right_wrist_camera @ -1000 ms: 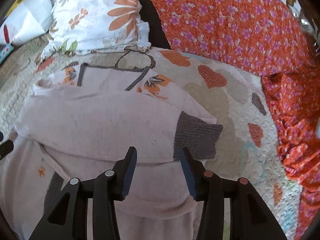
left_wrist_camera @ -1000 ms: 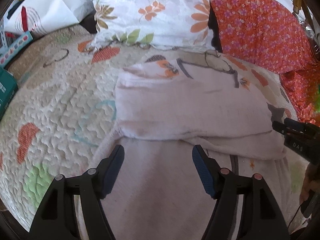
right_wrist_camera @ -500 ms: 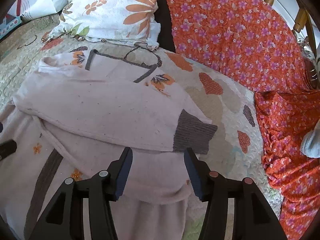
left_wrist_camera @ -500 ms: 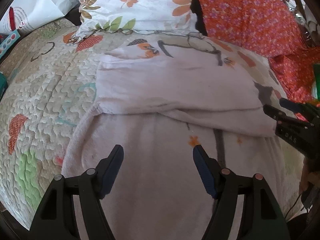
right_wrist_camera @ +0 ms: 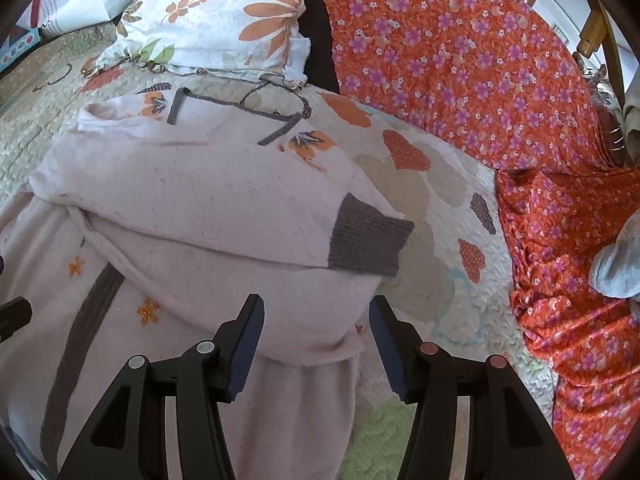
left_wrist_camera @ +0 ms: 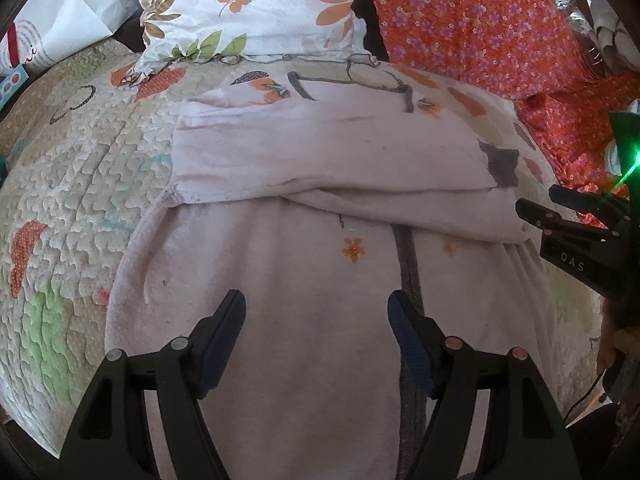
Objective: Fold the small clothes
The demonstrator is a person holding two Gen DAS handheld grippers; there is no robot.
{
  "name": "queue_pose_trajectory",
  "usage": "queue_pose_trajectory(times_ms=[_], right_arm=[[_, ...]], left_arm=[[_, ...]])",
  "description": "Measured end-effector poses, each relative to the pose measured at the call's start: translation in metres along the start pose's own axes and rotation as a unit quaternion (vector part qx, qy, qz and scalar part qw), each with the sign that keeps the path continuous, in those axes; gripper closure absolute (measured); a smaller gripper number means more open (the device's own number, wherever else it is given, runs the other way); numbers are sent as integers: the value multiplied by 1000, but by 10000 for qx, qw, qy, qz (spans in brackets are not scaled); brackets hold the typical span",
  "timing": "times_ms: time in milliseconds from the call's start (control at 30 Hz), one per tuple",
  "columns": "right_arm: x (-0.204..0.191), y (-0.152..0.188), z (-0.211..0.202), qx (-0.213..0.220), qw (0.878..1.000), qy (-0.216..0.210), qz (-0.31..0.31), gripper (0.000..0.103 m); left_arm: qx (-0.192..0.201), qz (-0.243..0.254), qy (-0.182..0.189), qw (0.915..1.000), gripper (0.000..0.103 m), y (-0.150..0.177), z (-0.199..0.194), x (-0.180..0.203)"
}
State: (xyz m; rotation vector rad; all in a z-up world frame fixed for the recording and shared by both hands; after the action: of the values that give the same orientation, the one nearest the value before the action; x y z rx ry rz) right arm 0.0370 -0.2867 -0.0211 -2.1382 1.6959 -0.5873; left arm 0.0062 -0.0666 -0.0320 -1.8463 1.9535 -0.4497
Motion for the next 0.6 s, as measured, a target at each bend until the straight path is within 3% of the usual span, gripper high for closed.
queue_pose_trajectory(times_ms=[600], right_arm=[[6,12,-8,-83,9991,329,-240,40]], left_arm=[[91,186,-169,9996,30,3,2,8]])
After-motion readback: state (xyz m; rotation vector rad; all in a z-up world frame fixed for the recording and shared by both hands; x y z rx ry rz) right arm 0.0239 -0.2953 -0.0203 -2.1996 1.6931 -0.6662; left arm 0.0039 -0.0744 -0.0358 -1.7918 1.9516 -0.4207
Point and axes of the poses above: each gripper's, at about its wrist camera, not at the fingertips, and z roughly the way its jaws point, x to its right, y to its underside, the point moved 10 cm from there along z, roughly the way its jaws point, and after that the axes turned 14 degrees about -y, right-handed, at the moved point
